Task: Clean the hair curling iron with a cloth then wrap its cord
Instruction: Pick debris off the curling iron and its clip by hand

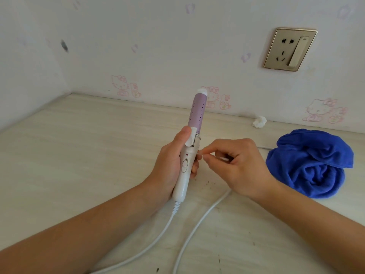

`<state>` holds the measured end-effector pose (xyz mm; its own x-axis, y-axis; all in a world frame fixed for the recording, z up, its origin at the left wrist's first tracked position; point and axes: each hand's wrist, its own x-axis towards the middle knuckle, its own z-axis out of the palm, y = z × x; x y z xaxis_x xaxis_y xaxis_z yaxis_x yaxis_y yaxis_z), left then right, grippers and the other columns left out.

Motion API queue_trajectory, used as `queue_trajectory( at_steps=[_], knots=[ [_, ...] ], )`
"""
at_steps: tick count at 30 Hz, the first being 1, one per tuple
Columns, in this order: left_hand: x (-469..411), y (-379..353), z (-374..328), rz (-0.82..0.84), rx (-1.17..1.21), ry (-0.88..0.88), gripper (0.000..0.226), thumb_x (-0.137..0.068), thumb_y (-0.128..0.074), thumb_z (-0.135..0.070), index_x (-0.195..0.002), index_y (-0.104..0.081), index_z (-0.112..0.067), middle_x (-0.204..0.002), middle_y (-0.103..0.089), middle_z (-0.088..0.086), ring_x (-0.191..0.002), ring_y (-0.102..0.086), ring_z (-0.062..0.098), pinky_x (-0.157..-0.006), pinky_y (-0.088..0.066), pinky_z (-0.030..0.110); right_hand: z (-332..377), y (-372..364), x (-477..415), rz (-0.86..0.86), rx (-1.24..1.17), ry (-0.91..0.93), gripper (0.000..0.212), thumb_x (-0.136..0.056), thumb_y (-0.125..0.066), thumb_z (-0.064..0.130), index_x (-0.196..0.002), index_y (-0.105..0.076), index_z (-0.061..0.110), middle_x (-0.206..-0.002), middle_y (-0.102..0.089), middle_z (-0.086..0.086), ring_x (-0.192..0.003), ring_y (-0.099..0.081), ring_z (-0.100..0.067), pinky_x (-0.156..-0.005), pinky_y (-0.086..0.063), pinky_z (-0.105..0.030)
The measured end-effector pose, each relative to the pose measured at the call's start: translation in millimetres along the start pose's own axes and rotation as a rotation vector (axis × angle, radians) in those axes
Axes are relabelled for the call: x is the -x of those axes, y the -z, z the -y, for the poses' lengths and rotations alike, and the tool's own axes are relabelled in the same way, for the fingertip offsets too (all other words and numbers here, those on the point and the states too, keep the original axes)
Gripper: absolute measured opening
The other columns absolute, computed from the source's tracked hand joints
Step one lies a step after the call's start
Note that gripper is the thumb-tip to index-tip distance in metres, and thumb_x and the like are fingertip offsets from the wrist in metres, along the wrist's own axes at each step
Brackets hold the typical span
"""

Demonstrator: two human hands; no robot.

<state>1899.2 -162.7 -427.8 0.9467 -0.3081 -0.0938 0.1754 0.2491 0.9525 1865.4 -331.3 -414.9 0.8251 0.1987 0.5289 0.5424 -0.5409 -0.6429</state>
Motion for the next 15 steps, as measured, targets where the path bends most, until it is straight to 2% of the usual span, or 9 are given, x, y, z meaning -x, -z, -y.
queue_trajectory(
  at_steps=[2,5,7,9,10,12,14,15],
  knots=[
    [1,1,0,0.003,0.025,-0.001,0.051,-0.085,-0.061,-0.067,-0.081,-0.072,-0.017,-0.07,-0.065,0.006,-0.053,-0.054,0.021,-0.052,-0.046,0.029,6,-6,9,0.085,-0.03,0.038,0.018,-0.089,-0.07,0.008,-0.088,-0.08,0.023,-0.048,-0.04,0.005,-0.044,-0.034,-0.01,-0.051,-0.035,-0.019],
    [3,1,1,0.008,-0.002,-0.02,0.048,-0.085,-0.06,-0.065,-0.075,-0.075,-0.021,-0.066,-0.066,0.002,-0.052,-0.056,0.02,-0.051,-0.047,0.029,8,-8,15,0.138,-0.036,0.069,0.02,-0.09,-0.068,0.007,-0.09,-0.079,0.024,-0.049,-0.04,0.011,-0.044,-0.037,-0.009,-0.056,-0.047,-0.029],
    [4,0,1,0.012,-0.011,-0.033,0.046,-0.088,-0.058,-0.063,-0.073,-0.075,-0.023,-0.063,-0.065,0.0,-0.051,-0.055,0.019,-0.051,-0.046,0.029,7,-7,14,0.146,-0.035,0.055,0.02,-0.091,-0.068,0.005,-0.09,-0.079,0.021,-0.048,-0.04,0.011,-0.044,-0.037,-0.012,-0.069,-0.059,-0.045],
    [4,0,2,0.008,-0.01,-0.038,0.046,-0.09,-0.057,-0.061,-0.073,-0.076,-0.023,-0.064,-0.066,0.0,-0.051,-0.056,0.018,-0.051,-0.046,0.029,8,-7,15,0.146,-0.04,0.055,0.018,-0.091,-0.067,0.004,-0.09,-0.078,0.018,-0.049,-0.038,0.01,-0.045,-0.035,-0.014,-0.077,-0.057,-0.06],
    [4,1,1,0.006,-0.009,-0.041,0.047,-0.09,-0.057,-0.061,-0.074,-0.076,-0.022,-0.065,-0.066,0.001,-0.051,-0.056,0.018,-0.051,-0.046,0.028,9,-7,17,0.145,-0.036,0.069,0.018,-0.09,-0.067,0.004,-0.089,-0.078,0.018,-0.049,-0.039,0.01,-0.045,-0.036,-0.015,-0.074,-0.057,-0.058],
    [2,2,1,-0.001,0.016,-0.049,0.046,-0.091,-0.057,-0.061,-0.083,-0.075,-0.019,-0.068,-0.068,0.003,-0.052,-0.057,0.018,-0.05,-0.047,0.027,11,-8,20,0.152,-0.028,0.099,0.018,-0.089,-0.068,0.004,-0.088,-0.078,0.019,-0.049,-0.043,0.011,-0.044,-0.038,-0.013,-0.061,-0.055,-0.04],
    [1,4,1,-0.021,0.058,-0.05,0.047,-0.095,-0.054,-0.06,-0.094,-0.073,-0.017,-0.073,-0.069,0.007,-0.055,-0.057,0.018,-0.049,-0.048,0.026,13,-10,21,0.164,0.005,0.11,0.017,-0.089,-0.069,0.005,-0.087,-0.078,0.019,-0.05,-0.044,0.009,-0.044,-0.038,-0.011,-0.053,-0.039,-0.022],
    [1,4,1,-0.027,0.079,-0.046,0.047,-0.098,-0.052,-0.058,-0.098,-0.071,-0.016,-0.074,-0.069,0.008,-0.055,-0.056,0.018,-0.048,-0.048,0.026,13,-11,20,0.163,0.025,0.101,0.016,-0.089,-0.069,0.006,-0.088,-0.078,0.019,-0.049,-0.044,0.008,-0.044,-0.037,-0.011,-0.053,-0.035,-0.019]
  ],
)
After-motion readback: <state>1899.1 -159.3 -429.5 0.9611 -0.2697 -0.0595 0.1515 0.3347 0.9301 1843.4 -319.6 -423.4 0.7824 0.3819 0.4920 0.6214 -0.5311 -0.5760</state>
